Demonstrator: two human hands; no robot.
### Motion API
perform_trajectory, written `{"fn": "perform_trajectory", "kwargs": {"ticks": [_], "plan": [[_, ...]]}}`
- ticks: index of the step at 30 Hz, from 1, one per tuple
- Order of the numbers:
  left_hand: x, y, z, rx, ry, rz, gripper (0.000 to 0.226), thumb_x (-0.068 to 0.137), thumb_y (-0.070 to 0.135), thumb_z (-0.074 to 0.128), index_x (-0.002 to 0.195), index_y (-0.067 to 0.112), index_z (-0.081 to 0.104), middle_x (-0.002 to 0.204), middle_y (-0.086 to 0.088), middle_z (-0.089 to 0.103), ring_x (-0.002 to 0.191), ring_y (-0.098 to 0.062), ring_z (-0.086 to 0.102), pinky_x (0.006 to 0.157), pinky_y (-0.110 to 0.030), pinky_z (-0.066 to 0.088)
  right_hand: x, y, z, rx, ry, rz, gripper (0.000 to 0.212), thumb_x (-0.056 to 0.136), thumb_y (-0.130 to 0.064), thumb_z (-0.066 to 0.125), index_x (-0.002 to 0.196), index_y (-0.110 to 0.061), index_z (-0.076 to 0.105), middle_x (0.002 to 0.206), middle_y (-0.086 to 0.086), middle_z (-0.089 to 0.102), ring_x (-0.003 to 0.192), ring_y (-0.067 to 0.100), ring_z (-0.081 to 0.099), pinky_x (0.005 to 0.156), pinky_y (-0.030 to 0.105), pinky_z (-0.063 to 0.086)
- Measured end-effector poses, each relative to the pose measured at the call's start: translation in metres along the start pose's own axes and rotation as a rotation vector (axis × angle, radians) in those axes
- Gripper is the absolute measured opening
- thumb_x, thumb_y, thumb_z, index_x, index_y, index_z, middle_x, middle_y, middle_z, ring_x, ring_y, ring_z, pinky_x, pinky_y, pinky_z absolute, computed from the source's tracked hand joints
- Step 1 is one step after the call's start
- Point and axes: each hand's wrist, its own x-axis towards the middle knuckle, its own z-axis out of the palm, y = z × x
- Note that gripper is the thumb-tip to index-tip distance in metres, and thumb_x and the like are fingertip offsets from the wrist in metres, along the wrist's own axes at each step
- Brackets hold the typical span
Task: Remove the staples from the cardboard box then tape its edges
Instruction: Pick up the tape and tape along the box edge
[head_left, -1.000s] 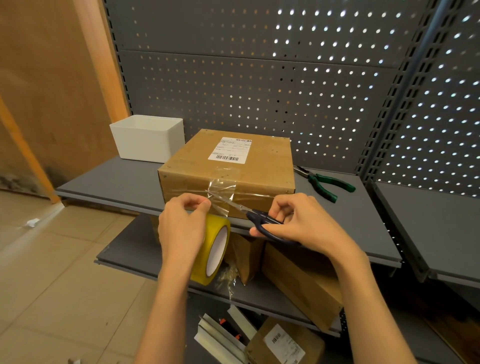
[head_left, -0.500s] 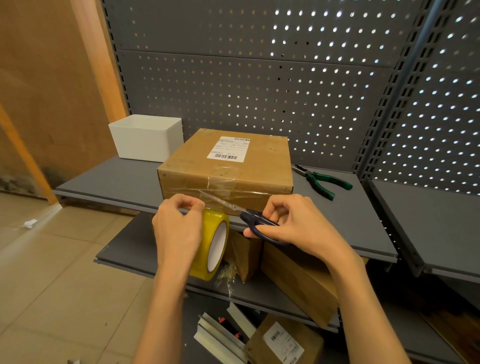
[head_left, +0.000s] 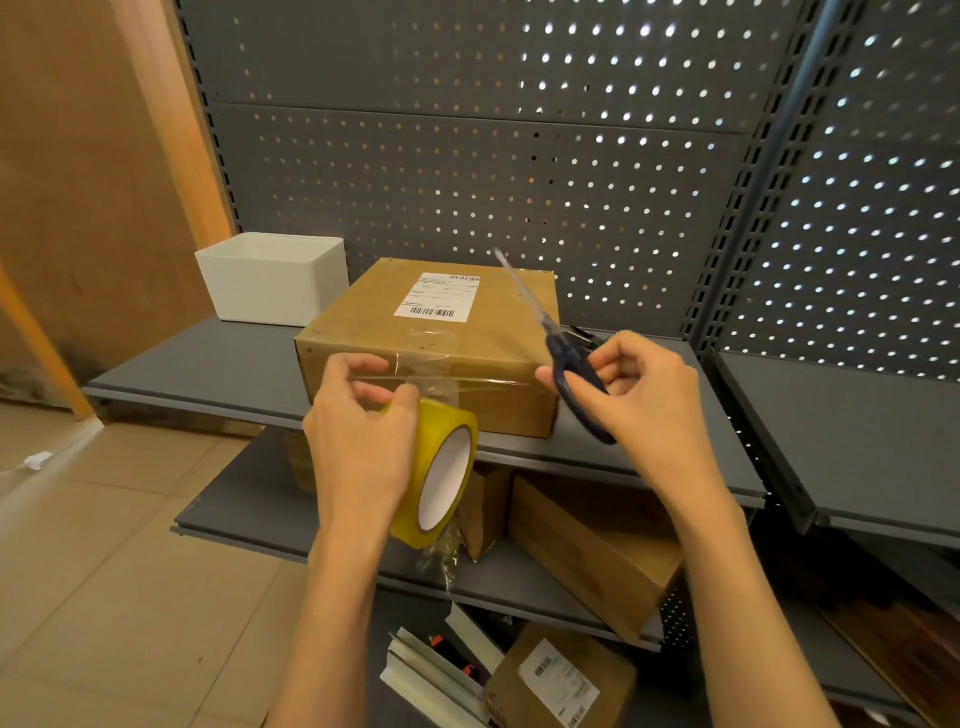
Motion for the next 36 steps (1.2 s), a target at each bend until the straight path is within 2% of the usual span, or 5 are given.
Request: {"fn": "perform_trajectory", "kwargs": {"ticks": [4,8,16,30,36], "plan": [[-0.004,0.007,0.005,-0.003,0.000,0.079,0.008,0.078,0.012,0.060,0.076,0.019,0.062,0.068,0.009,0.057,0.067,0.004,0.053,0.053,-0.006,0.038,0.003,0.022,-0.014,-0.210,0.128,0.139,0.032,0.073,-0.041,0.076,0.079,-0.017,0.054,0.065,-0.008,0.059,0.057,-0.002,0.054,0.044,0.008,0.037],[-0.010,0.013,0.014,-0.018,-0.028,0.116,0.009,0.076,0.010,0.060,0.071,0.017,0.062,0.067,0.010,0.056,0.067,0.013,0.051,0.054,0.001,0.035,0.002,0.043,-0.019,-0.344,0.071,0.245,0.023,0.081,-0.028,0.070,0.087,-0.015,0.053,0.076,-0.001,0.061,0.065,0.006,0.055,0.050,0.011,0.037],[-0.012,0.013,0.026,0.012,-0.057,0.140,0.007,0.076,0.011,0.059,0.072,0.015,0.063,0.073,0.003,0.059,0.066,0.008,0.050,0.055,0.000,0.035,0.000,0.061,-0.013,-0.630,-0.010,0.341,0.029,0.087,-0.025,0.064,0.106,-0.003,0.060,0.100,0.015,0.064,0.088,0.030,0.060,0.063,0.026,0.038],[-0.019,0.006,0.034,0.002,-0.049,0.121,0.009,0.075,0.008,0.061,0.074,0.017,0.064,0.072,0.006,0.060,0.067,0.010,0.051,0.056,0.000,0.037,0.004,0.069,-0.005,-0.752,-0.095,0.274,0.029,0.091,-0.028,0.058,0.107,-0.004,0.059,0.101,0.012,0.064,0.089,0.023,0.061,0.062,0.024,0.037],[-0.023,0.019,0.035,-0.014,-0.041,0.245,0.009,0.075,0.004,0.062,0.076,0.012,0.064,0.074,0.006,0.060,0.072,0.012,0.052,0.062,0.001,0.037,0.003,0.076,-0.008,-0.810,-0.161,0.208,0.032,0.092,-0.031,0.055,0.110,-0.006,0.061,0.108,0.011,0.058,0.103,0.024,0.049,0.069,0.025,0.034]]}}
